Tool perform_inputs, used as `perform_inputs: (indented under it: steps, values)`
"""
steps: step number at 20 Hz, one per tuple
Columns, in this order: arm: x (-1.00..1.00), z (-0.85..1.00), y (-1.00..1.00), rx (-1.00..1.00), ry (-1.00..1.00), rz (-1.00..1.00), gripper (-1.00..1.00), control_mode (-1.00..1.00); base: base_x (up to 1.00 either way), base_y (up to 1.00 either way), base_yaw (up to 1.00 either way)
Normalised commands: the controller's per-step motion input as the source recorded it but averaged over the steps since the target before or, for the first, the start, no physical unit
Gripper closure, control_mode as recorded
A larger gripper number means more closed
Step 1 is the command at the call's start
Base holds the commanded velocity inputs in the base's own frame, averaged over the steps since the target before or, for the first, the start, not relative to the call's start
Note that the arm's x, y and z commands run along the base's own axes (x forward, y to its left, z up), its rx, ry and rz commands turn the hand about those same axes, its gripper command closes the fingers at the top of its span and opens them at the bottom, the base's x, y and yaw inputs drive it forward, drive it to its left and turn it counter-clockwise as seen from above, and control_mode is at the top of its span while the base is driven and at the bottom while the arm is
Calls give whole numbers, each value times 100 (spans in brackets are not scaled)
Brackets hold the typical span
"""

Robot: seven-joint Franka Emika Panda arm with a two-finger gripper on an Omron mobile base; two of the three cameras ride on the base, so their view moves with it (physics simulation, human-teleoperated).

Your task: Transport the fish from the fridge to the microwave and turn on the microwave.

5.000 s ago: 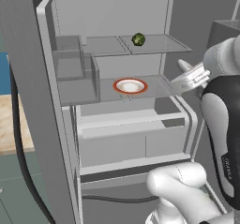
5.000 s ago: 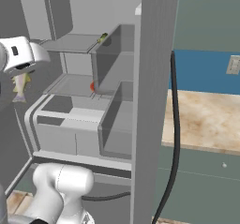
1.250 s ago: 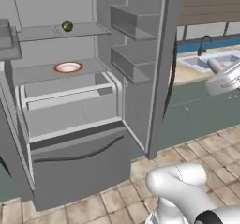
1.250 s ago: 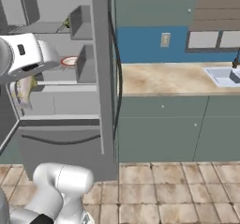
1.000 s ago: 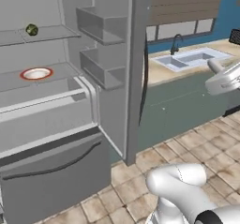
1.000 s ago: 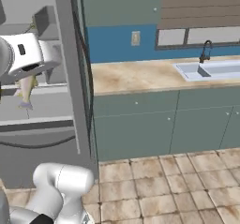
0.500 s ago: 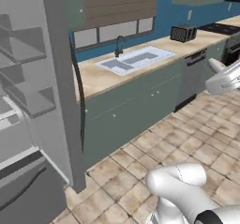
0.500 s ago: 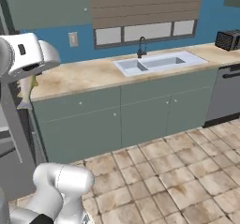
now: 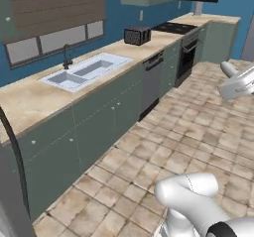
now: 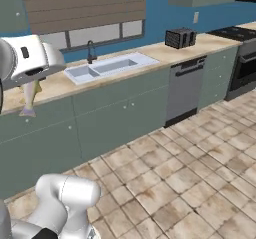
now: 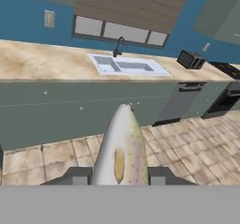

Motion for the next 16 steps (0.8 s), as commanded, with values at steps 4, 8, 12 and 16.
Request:
perform_inputs:
  steps: [4, 8, 12, 16]
  values:
    - [0, 0, 0, 0, 0, 0, 100, 100, 36, -57, -38]
    - [0, 0, 0, 0, 0, 0, 100, 100, 69, -61, -29]
    - [0, 0, 0, 0, 0, 0, 100, 100, 91, -61, -26]
    - [0, 0, 0, 0, 0, 0, 100, 100, 99, -57, -23]
